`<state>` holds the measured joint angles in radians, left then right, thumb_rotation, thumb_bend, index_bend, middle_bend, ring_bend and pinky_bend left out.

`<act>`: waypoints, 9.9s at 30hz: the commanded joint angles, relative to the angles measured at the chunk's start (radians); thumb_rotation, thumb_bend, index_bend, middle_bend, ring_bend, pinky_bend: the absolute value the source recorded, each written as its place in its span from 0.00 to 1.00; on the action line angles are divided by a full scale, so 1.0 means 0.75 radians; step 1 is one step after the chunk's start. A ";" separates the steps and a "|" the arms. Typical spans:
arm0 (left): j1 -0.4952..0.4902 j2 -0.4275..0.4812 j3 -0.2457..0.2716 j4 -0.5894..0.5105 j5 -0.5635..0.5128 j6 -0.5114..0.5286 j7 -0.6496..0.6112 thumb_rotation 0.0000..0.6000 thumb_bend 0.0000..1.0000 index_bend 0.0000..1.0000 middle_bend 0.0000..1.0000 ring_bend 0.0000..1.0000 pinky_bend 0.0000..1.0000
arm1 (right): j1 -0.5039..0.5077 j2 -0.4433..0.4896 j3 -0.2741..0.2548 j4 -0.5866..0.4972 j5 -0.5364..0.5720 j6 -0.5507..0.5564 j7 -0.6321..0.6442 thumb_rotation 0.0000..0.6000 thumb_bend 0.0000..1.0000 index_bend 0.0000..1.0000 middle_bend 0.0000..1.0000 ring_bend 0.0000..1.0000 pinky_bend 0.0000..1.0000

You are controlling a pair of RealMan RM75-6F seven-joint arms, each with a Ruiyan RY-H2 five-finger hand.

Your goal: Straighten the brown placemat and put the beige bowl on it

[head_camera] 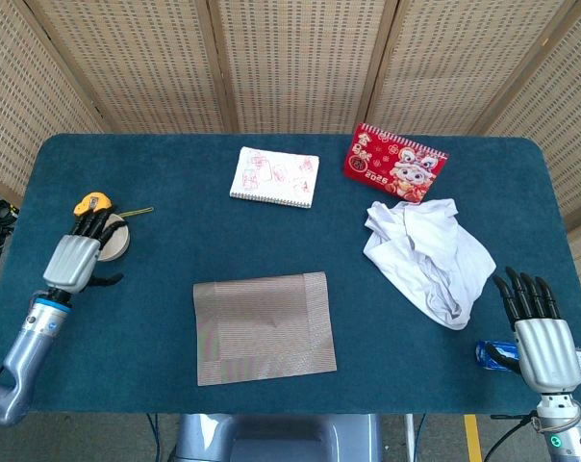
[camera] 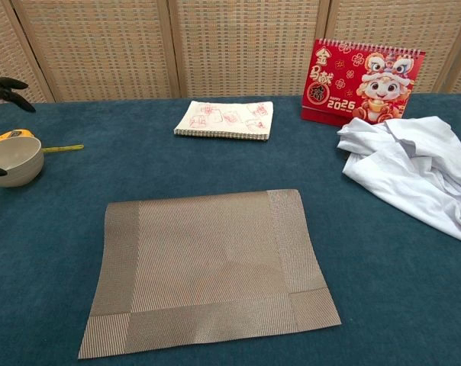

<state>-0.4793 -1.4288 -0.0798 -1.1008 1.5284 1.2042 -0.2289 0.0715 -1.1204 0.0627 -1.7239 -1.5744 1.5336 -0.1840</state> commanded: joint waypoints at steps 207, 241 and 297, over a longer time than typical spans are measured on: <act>0.231 0.389 -0.106 -0.813 -0.454 0.146 0.419 1.00 0.00 0.00 0.00 0.00 0.00 | 0.743 -0.519 -0.085 0.212 -0.151 -1.002 -0.357 1.00 0.03 0.29 0.00 0.00 0.00; 0.232 0.385 -0.125 -0.800 -0.464 0.111 0.421 1.00 0.00 0.00 0.00 0.00 0.00 | 0.814 -0.638 -0.086 0.346 -0.084 -0.898 -0.313 1.00 0.39 0.29 0.00 0.00 0.00; 0.228 0.364 -0.110 -0.826 -0.444 0.108 0.487 1.00 0.00 0.00 0.00 0.00 0.00 | 0.970 -0.244 -0.371 0.845 -0.805 -0.463 -0.267 1.00 0.60 0.70 0.03 0.00 0.00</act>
<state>-0.3082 -1.1556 -0.1627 -1.7203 1.1956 1.2850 0.1365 0.7779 -1.2983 -0.2292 -1.1186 -2.1686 1.1892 -0.3807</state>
